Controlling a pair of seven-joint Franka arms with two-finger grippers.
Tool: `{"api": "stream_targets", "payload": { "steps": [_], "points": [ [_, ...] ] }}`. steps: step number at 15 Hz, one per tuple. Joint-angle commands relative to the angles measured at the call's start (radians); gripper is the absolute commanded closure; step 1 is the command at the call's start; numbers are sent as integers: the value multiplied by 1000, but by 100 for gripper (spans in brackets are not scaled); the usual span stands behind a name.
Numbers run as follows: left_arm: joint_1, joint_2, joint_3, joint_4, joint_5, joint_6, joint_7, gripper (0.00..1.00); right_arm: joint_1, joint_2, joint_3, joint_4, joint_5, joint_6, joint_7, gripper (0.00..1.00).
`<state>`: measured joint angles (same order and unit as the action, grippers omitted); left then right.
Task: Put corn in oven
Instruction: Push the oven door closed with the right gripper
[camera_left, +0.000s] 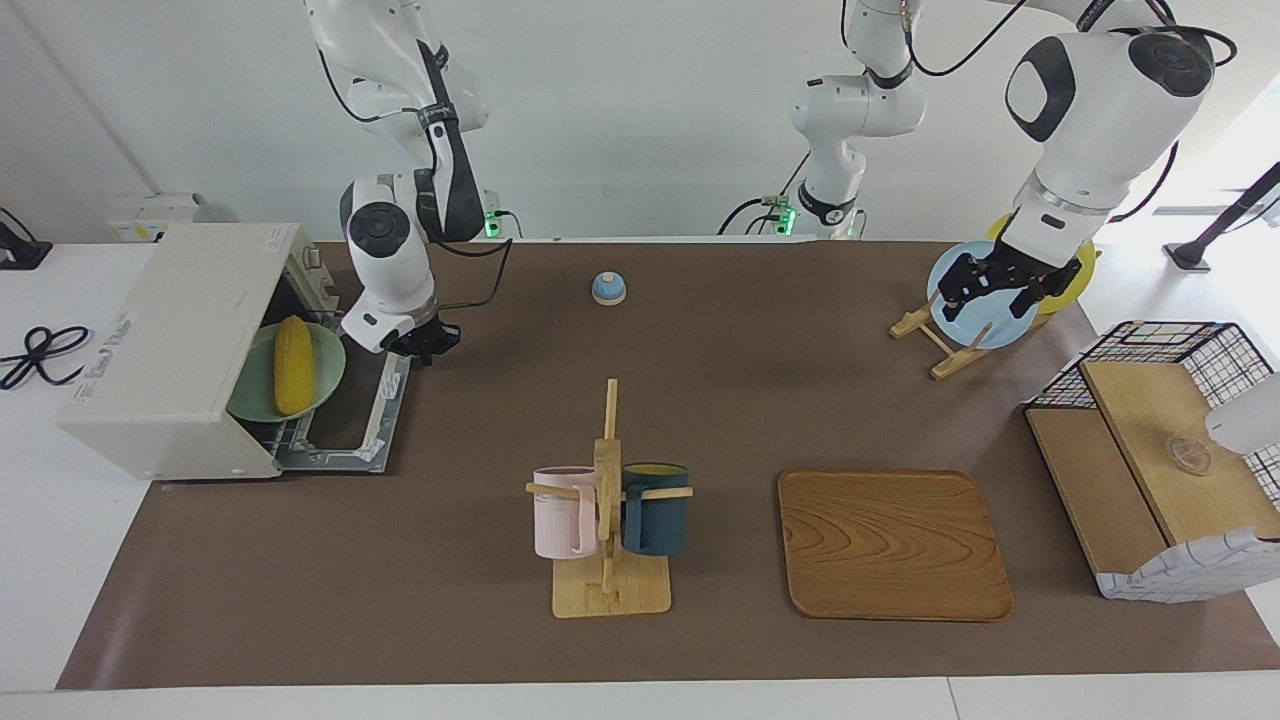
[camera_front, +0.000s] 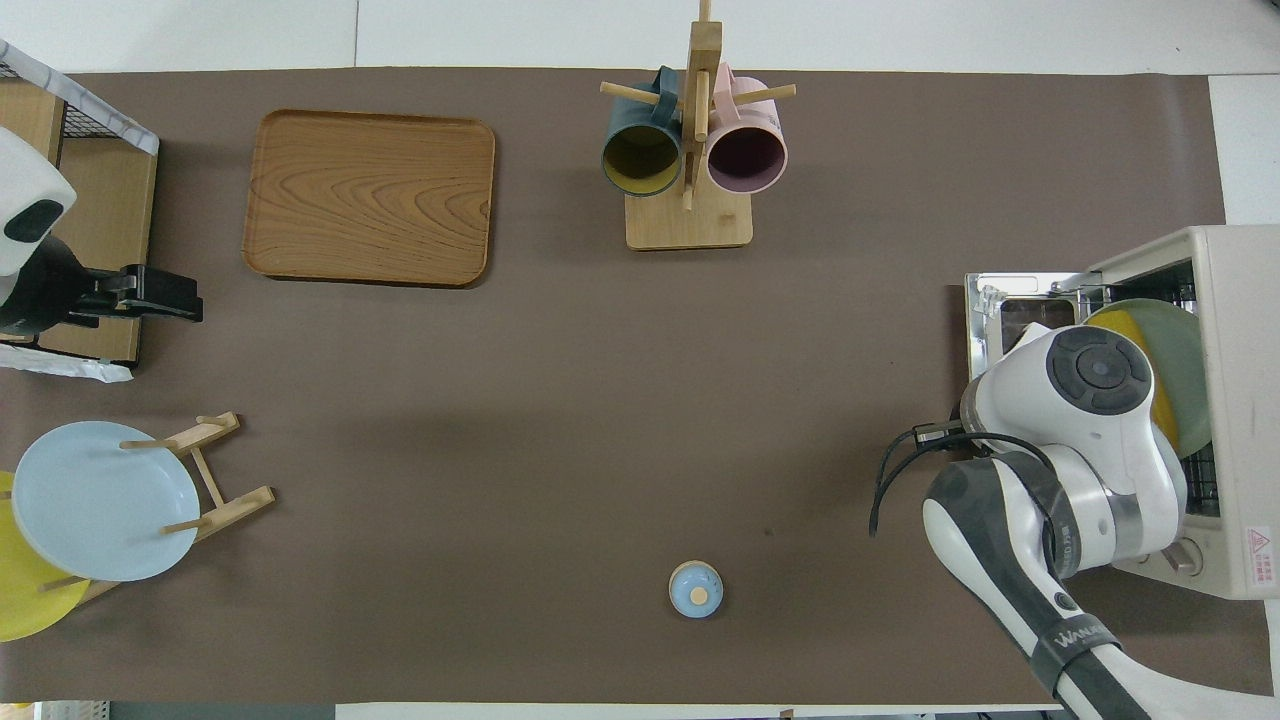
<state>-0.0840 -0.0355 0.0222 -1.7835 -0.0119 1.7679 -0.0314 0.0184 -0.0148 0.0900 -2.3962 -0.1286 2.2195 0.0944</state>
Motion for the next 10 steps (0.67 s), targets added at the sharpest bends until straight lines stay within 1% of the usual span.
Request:
{"api": "stream_targets", "payload": {
  "steps": [1, 4, 7, 8, 9, 10],
  "points": [
    [12, -11, -7, -1, 15, -13, 1, 0, -23, -27, 7, -46, 23, 22, -5, 100],
    [12, -11, -7, -1, 15, -13, 1, 0, -60, -34, 7, -61, 21, 26, -36, 100],
    [12, -11, -7, -1, 15, -13, 1, 0, -54, -33, 7, -49, 15, 16, -38, 100],
    [12, -11, -7, -1, 15, -12, 1, 0, -49, -25, 7, -26, 1, 0, -35, 100],
    [10, -11, -7, -1, 15, -13, 1, 0, -48, -17, 7, 18, -18, -53, -35, 100],
    [12, -11, -7, -1, 15, -13, 1, 0, -49, -2, 7, 79, -66, -131, -35, 100]
  ]
}}
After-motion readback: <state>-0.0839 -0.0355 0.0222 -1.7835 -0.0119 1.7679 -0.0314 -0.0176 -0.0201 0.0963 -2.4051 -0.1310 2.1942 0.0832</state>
